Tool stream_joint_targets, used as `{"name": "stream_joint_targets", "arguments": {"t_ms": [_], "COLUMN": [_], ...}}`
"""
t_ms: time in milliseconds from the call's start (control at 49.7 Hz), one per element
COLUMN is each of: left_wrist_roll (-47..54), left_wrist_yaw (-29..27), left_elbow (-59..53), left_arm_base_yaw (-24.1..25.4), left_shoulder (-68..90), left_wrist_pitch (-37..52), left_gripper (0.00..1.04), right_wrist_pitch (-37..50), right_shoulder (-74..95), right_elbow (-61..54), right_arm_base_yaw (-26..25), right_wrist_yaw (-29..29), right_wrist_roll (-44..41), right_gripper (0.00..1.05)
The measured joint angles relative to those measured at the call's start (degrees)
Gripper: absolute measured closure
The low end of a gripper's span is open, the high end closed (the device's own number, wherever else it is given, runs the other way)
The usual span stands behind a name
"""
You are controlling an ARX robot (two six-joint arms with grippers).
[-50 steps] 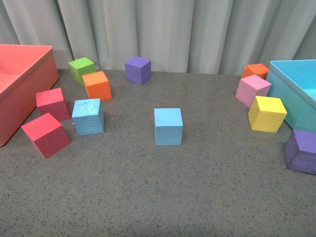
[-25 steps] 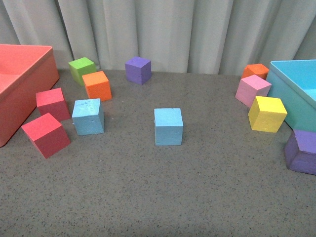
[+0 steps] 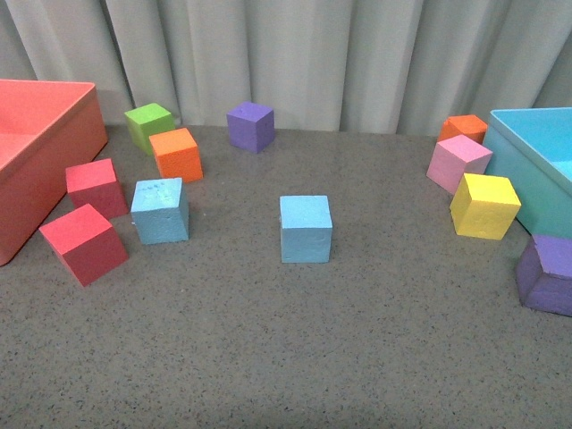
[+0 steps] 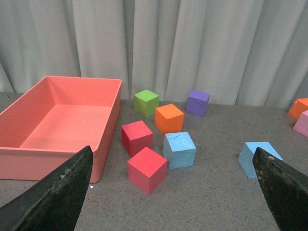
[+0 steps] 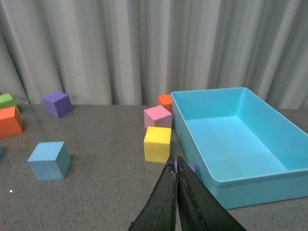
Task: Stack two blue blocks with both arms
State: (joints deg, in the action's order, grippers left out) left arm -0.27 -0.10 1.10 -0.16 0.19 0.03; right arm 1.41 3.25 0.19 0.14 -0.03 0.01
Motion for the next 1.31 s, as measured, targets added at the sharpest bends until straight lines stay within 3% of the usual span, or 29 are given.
{"name": "stream_joint_targets", "arguments": {"t_ms": [282,604,825,1308], "left_wrist_roll": [0.0,0.0,0.0,0.0], "left_wrist_yaw": [0.0,0.0,0.0,0.0], "left_elbow": [0.0,0.0,0.0,0.0], "left_arm_base_yaw": [0.0,0.0,0.0,0.0], "left_shoulder": [0.0,0.0,0.0,0.0], "left_wrist_pitch": [0.0,0.0,0.0,0.0], "left_gripper": [0.07,0.07,0.07,0.07], "right_wrist_pitch": [-1.3,-1.3,-1.3,-1.3], "right_shoulder": [-3.0,-3.0,-3.0,-3.0], "right_elbow": [0.0,0.0,0.0,0.0], "right_arm_base_yaw": [0.0,0.0,0.0,0.0], "right_wrist_yaw": [0.0,0.0,0.0,0.0], "right_wrist_roll": [0.0,0.0,0.0,0.0], "right_gripper": [1.02,0.5,0.08,0.1]}}
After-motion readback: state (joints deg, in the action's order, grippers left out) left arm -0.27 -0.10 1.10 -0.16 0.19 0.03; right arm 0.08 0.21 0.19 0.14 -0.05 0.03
